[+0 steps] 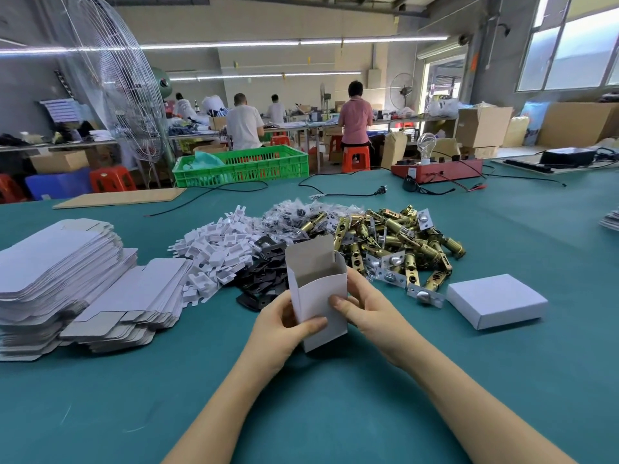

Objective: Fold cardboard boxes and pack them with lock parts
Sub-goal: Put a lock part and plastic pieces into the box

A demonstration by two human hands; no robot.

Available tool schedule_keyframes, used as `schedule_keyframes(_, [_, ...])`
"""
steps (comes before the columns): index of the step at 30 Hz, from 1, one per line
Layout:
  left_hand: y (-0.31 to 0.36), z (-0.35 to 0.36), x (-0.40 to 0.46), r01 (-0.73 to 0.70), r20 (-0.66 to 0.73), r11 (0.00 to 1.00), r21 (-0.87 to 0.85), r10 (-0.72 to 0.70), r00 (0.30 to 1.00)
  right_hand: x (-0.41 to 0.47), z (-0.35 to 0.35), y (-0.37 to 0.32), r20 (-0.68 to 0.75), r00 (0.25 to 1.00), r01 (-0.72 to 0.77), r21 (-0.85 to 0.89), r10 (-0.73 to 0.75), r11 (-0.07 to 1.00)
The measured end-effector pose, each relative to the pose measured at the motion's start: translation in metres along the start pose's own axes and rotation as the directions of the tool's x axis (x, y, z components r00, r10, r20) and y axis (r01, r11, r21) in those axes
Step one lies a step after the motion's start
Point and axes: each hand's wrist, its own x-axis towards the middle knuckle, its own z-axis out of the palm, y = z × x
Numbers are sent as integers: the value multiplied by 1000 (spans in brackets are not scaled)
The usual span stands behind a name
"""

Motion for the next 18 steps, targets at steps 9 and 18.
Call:
schedule_keyframes(9, [-2,-2,2,2,-40,998,66,0,999,1,-20,0,-182,978,-113,-53,101,992])
schedule_keyframes(18, [-1,-3,5,39,-29,999,23,-38,999,28,-101,-3,-800,596,-186,-51,72,981])
